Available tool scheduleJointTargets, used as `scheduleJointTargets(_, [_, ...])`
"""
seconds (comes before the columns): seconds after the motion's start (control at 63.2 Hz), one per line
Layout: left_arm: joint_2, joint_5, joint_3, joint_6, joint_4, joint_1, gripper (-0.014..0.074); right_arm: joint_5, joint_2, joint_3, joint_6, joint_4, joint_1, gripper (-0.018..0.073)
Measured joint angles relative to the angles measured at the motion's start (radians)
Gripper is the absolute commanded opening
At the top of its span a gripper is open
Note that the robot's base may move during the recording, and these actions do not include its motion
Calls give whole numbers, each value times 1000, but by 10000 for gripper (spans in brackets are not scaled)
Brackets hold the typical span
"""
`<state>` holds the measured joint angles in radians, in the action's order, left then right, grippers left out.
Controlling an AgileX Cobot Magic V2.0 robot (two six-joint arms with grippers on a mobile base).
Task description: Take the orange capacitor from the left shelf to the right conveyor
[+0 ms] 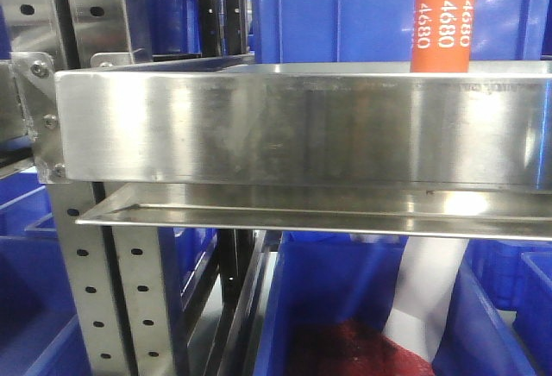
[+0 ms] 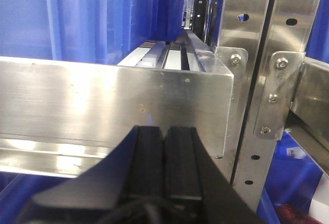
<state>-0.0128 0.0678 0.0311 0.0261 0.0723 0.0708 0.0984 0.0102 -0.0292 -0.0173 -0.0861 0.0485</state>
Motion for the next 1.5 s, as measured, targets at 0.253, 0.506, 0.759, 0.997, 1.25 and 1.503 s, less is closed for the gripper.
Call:
scheduleJointTargets(0.253, [0,0,0,0,0,0,-127,0,0,0,0,0,0,54])
scheduleJointTargets(0.506, [0,0,0,0,0,0,-127,0,0,0,0,0,0,54])
scheduleJointTargets(0.759, [0,0,0,0,0,0,-127,0,0,0,0,0,0,54])
scheduleJointTargets(0.997, [0,0,0,0,0,0,-127,-66,0,0,0,0,0,54])
scheduleJointTargets(1.25, [0,0,0,0,0,0,-127,-41,-9,162,0,0,0,118])
scheduleJointTargets(1.503, [0,0,0,0,0,0,-127,122,-297,479,0,0,-19,639])
